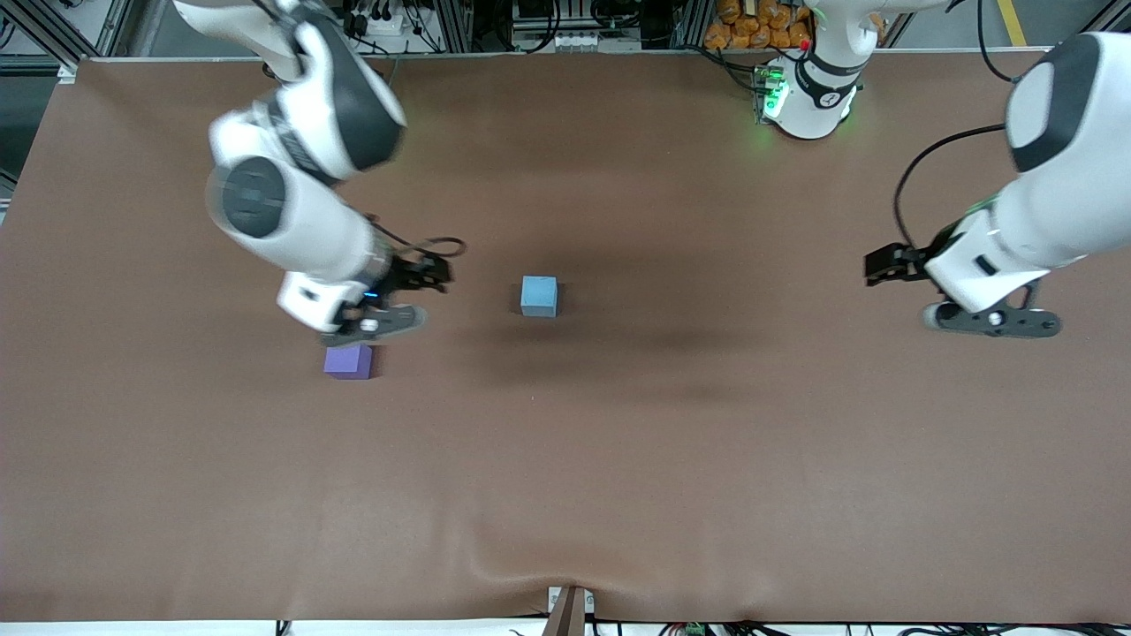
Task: Place blue block between orange and purple blocks
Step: 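Reach the right gripper to the blue cube while the left gripper withdraws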
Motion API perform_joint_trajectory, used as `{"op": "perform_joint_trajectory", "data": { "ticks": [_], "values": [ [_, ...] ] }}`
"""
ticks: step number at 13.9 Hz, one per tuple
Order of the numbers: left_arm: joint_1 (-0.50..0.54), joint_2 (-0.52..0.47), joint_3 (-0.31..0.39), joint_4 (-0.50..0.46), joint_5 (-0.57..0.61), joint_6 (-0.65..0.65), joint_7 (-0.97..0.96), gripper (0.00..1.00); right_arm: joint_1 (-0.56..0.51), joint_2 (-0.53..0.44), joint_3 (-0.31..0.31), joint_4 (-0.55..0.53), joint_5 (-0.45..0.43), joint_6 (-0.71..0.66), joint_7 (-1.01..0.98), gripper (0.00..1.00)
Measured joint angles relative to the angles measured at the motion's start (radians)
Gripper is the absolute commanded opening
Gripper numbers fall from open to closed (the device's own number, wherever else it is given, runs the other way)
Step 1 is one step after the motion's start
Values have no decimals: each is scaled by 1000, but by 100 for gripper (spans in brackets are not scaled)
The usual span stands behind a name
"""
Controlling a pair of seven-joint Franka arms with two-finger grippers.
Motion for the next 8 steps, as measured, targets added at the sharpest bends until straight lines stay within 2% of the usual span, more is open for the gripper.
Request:
{"op": "perform_joint_trajectory", "data": {
  "ticks": [3, 4, 8],
  "values": [
    [-74, -32, 140, -2, 0, -35, 86, 100, 129, 82, 0, -72, -2, 165, 184, 100],
    [-85, -49, 164, -3, 0, -53, 105, 100, 156, 110, 0, -75, -4, 195, 214, 100],
    [-95, -137, 174, -3, 0, -112, 102, 100, 172, 178, -6, -75, -24, 230, 224, 100]
  ]
}}
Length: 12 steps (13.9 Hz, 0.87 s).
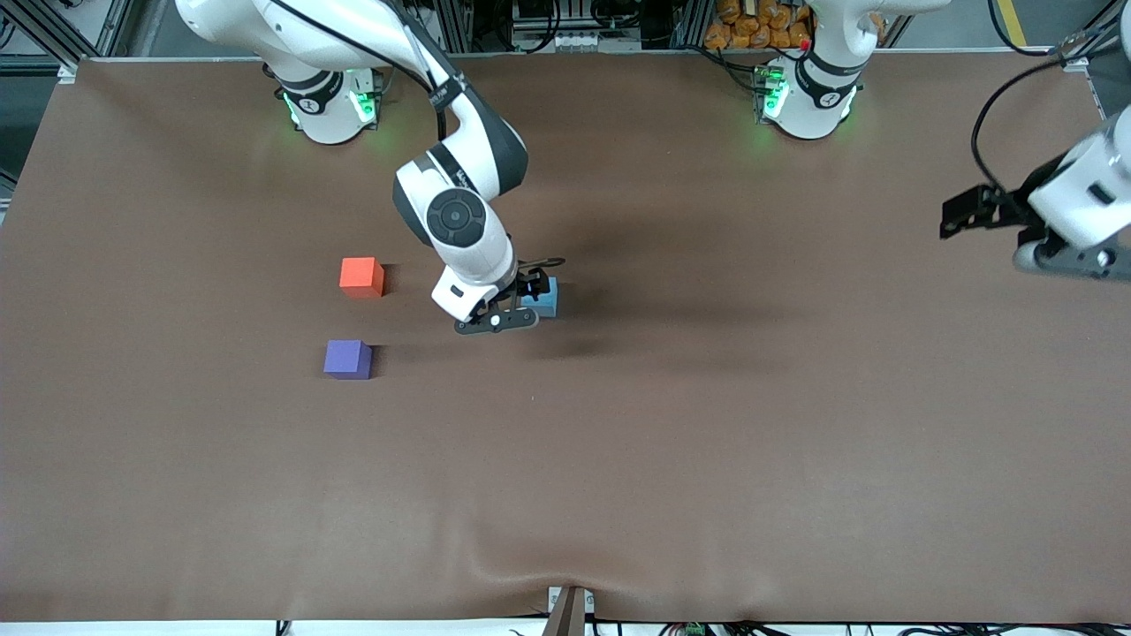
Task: Place blue block between orange and purple blocks
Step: 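Reach the right gripper to the blue cube while the left gripper withdraws, then close the right gripper on the light-blue cube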
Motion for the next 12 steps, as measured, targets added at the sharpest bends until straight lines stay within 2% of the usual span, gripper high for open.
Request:
{"op": "perform_joint_trajectory", "data": {
  "ticks": [6, 12],
  "values": [
    [-2, -60, -23, -1, -1, -15, -70, 100, 42, 80, 1, 3, 0, 79, 80, 100],
    [6, -79, -58, -1, -1, -41, -124, 100, 68, 96, 2, 16, 27, 80, 189, 100]
  ]
}}
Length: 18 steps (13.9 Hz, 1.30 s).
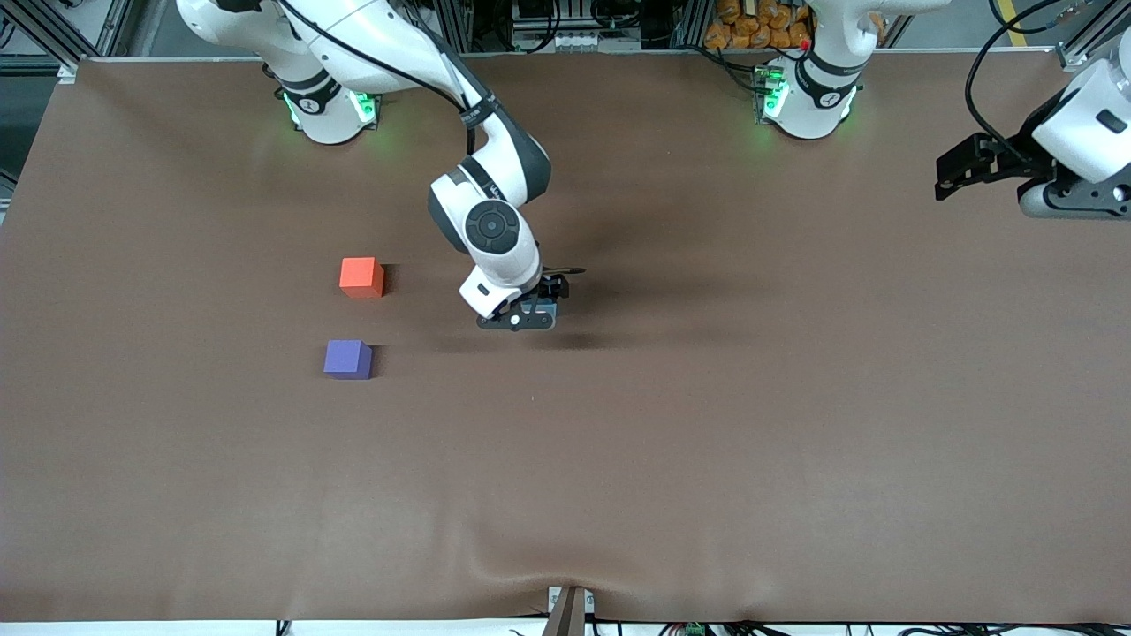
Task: Place blue block between orange and purple blocks
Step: 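Close the right gripper on the light-blue cube, then carry the blue cube with the right gripper toward the orange cube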
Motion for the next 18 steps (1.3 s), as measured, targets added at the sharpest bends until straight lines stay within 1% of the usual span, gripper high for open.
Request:
{"op": "perform_joint_trajectory", "data": {
  "ticks": [1, 2, 3, 4, 5, 6, 9, 10, 11, 13, 14, 16, 17, 18],
  "values": [
    [2, -7, -1, 1, 0, 0, 0, 100, 7, 9, 0, 8, 0, 0, 11, 100],
    [5, -12, -1, 2, 0, 0, 0, 100, 13, 17, 0, 14, 0, 0, 15, 89],
    [12, -15, -2, 3, 0, 1, 0, 100, 19, 23, 0, 17, 0, 1, 18, 46],
    [23, -17, -3, 4, 0, 6, 2, 100, 23, 28, 0, 20, 0, 1, 20, 31],
    [33, -17, -3, 5, 0, 17, 4, 100, 28, 31, 0, 23, 0, 1, 25, 12],
    [37, -17, -3, 5, 0, 30, 5, 100, 33, 32, 0, 25, 0, 1, 36, 0],
    [37, -17, -7, 5, 0, 45, 5, 100, 35, 30, -9, 45, 0, -7, 44, 0],
    [37, -16, -9, 4, 0, 46, 5, 100, 33, 27, -16, 60, 0, -39, 45, 0],
    [37, -16, -10, 4, 0, 46, 5, 100, 24, 16, -27, 86, 0, -105, 45, 0],
    [37, -15, -11, 4, 0, 46, 5, 100, -25, -39, -40, 141, -5, -290, 16, 0],
    [37, -14, -11, 3, 0, 46, 5, 100, -64, -81, -43, 153, -6, -355, -28, 0],
    [37, -4, -11, 0, 0, 46, 5, 100, -148, -163, -45, 153, -7, -439, -93, 0],
    [36, 3, -11, 0, 0, 47, 5, 100, -181, -191, -46, 146, -16, -458, -109, 0],
    [36, 11, -12, 0, 0, 48, 5, 100, -210, -211, -46, 130, -45, -464, -130, 0]
  ]
}}
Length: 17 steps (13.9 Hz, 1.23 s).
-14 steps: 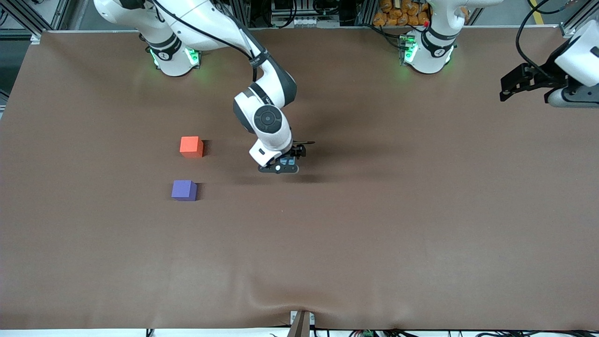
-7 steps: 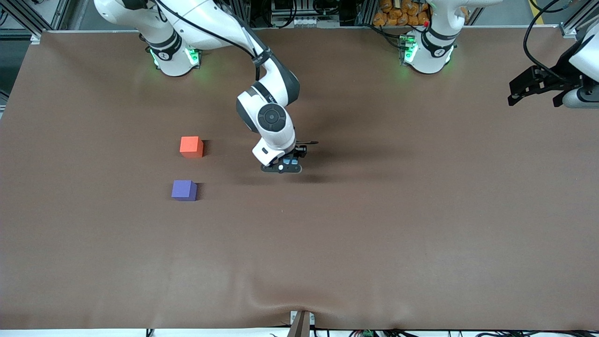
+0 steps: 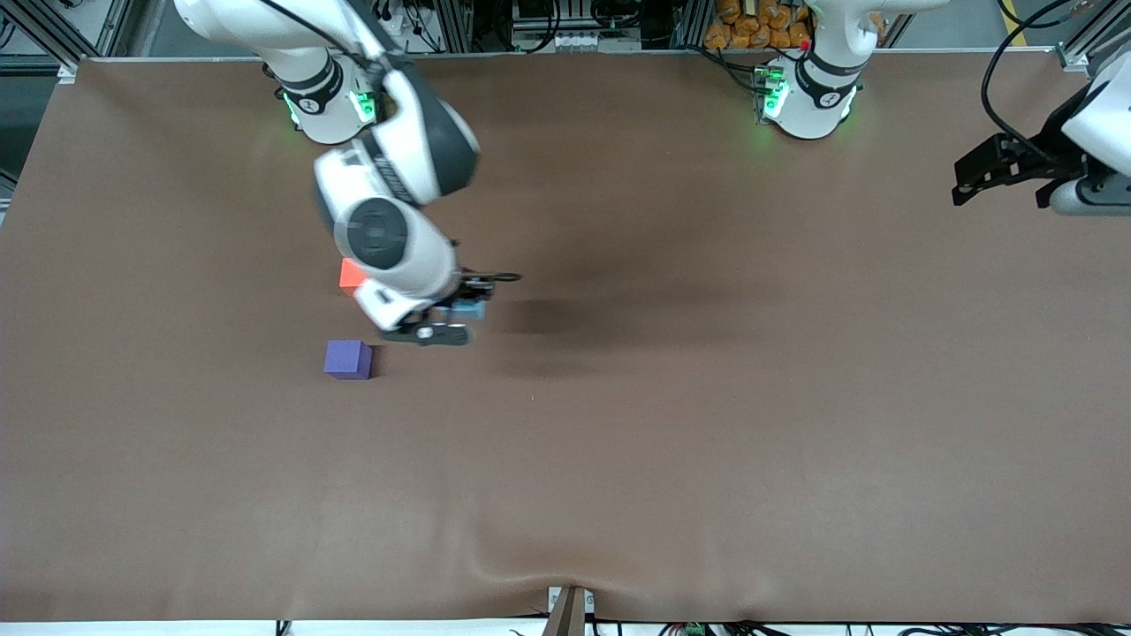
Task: Place blue block between orange and purple blocks
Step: 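Carry the blue cube with the right gripper toward the orange cube, then lower the blue cube between the orange and purple cubes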
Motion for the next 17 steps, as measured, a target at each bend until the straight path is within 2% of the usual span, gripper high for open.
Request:
{"op": "perform_joint_trajectory", "data": {
  "ticks": [3, 7, 10, 17],
  "values": [
    [0, 15, -1, 0, 0, 1, 0, 100, -89, -22, -2, -95, -78, 29, -139, 0],
    [0, 23, -5, 0, 0, 1, 0, 100, -242, -107, -5, -324, -81, 200, -359, 0],
    [0, 23, -8, 0, 0, 1, 0, 100, -263, -165, -3, -475, -81, 327, -410, 0],
    [1, 24, -8, 0, 0, 1, 0, 100, -281, -174, -2, -590, -57, 457, -453, 0]
  ]
}}
